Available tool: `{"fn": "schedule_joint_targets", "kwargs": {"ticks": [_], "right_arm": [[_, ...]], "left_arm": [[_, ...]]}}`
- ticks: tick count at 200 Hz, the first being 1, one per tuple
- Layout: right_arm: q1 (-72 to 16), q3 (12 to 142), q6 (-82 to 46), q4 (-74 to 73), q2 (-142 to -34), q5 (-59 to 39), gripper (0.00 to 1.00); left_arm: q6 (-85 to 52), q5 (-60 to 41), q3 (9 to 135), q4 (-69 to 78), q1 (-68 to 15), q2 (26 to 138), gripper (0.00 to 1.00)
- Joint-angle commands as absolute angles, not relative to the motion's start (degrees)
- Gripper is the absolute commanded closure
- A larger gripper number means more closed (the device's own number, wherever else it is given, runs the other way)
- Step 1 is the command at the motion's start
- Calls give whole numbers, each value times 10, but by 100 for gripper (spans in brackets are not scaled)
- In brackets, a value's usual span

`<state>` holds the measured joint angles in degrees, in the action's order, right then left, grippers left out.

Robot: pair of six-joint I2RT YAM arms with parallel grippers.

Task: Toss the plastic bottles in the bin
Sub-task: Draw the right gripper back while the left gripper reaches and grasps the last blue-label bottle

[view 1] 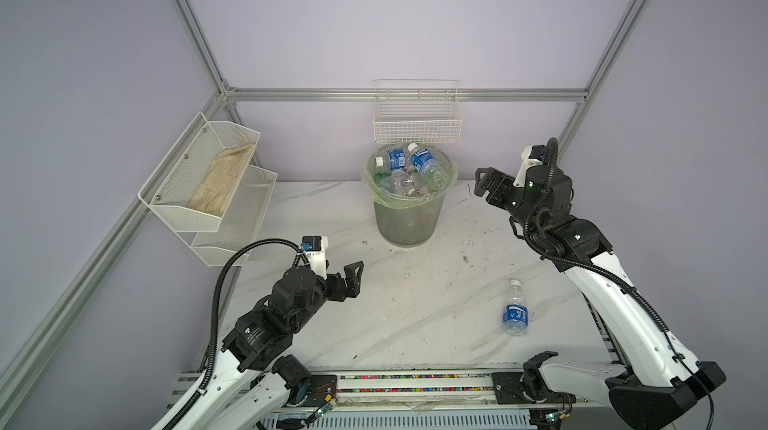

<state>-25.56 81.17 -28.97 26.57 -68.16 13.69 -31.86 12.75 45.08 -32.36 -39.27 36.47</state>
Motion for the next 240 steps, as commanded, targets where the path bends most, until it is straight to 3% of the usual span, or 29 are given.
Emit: {"fn": "schedule_joint_targets", "kwargs": {"ticks": [1,54,101,149,240], "right_arm": [[-259,781,-319,310,-651,190,3],[-258,755,-358,331,-594,230,3],[-257,772,-345,358,-581,218,3],[-256,780,-330,380,-552,236,3],[-256,770,-323,378,-543,219,3]], "left_arm": [[-337,142,441,-240,-451,400,0],[-357,160,484,-103,-587,613,0],[-356,129,632,-49,-666,849,0],[-383,91,760,-42,-684,1003,0],[-405,33,940,-68,-695,1178,0]]}}
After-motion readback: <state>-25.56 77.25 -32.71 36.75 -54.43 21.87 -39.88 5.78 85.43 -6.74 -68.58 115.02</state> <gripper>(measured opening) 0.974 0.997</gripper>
